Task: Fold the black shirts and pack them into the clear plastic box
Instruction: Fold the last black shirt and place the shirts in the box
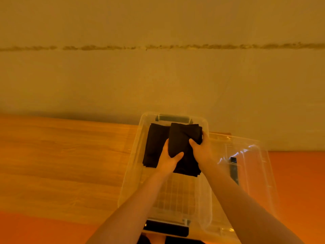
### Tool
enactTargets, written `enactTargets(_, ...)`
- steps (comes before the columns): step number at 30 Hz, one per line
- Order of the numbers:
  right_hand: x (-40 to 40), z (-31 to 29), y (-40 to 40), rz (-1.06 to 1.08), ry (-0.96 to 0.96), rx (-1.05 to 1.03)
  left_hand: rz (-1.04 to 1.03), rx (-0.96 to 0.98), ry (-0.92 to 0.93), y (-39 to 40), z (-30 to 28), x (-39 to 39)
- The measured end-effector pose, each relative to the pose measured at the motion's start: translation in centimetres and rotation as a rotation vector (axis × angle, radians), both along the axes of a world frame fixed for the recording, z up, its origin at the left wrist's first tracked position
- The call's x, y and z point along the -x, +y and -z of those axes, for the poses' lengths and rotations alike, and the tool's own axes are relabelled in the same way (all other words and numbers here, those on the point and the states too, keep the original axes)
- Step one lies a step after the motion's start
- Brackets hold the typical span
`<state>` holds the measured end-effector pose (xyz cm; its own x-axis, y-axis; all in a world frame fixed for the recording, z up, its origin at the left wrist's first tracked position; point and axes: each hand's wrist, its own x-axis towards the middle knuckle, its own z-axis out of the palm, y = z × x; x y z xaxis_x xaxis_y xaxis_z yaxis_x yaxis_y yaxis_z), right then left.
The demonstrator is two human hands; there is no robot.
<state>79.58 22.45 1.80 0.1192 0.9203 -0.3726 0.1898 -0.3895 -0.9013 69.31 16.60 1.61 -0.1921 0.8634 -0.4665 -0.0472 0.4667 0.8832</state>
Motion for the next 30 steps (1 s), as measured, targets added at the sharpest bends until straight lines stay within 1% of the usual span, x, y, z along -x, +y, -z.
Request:
enactTargets(3, 1.0, 1.9, 1.3, -0.01, -0.197, 0.011, -0.038, 0.004, 0.012, 0.9, 1.6, 0.1)
enactTargets(5, 1.4, 2.4, 1.4, 0.004, -0.294, 0.031, -0.013, 0.011, 0.108, 1.3, 2.5, 0.1)
enactTargets(7, 1.4, 3.0, 1.6, 0.012, -0.306, 0.069, 0.106, 0.037, 0.311, 1.6, 2.7, 0.3)
enactTargets(8, 1.3, 3.2, 1.6, -0.001, -0.312, 0.095, 0.158, 0.036, 0.458, 1.7, 2.6, 0.7)
enactTargets(9, 1.2, 3.2, 1.6, -0.024, -0.336, 0.115, 0.19, -0.004, 0.631, 1.9, 2.4, 1.4)
enactTargets(11, 1.1, 3.5, 1.7, -0.068, -0.416, 0.136, 0.269, -0.17, 0.933, 2.7, 1.9, 3.2)
enactTargets(12, 1.2, 3.6, 1.7, -0.072, -0.447, 0.149, 0.354, -0.239, 1.039, 3.3, 2.0, 4.0)
enactTargets(13, 1.4, 3.5, 1.7, -0.067, -0.467, 0.162, 0.474, -0.261, 1.124, 4.0, 2.1, 4.6)
enactTargets(15, 1.8, 3.7, 1.7, -0.048, -0.477, 0.164, 0.692, -0.203, 1.239, 5.0, 2.7, 5.4)
enactTargets(18, 1.9, 3.9, 1.4, -0.024, -0.465, 0.136, 0.84, -0.133, 1.313, 5.0, 3.9, 6.1)
enactTargets(21, 2.2, 4.3, 0.8, -0.01, -0.405, 0.068, 0.898, -0.104, 1.353, 3.9, 5.1, 7.0)
enactTargets(22, 2.4, 4.7, 0.6, -0.011, -0.43, 0.056, 0.904, -0.095, 1.367, 3.6, 5.3, 7.3)
enactTargets(27, 3.3, 5.9, -0.6, -0.181, -0.817, 0.059, 0.932, -0.097, 1.4, 3.7, 5.1, 7.4)
enactTargets(28, 3.4, 6.1, -0.9, -0.247, -0.898, 0.016, 0.936, -0.098, 1.402, 3.8, 5.1, 7.4)
enactTargets(30, 3.7, 6.0, -1.6, -0.385, -1.019, -0.175, 0.937, -0.088, 1.395, 3.9, 5.0, 7.5)
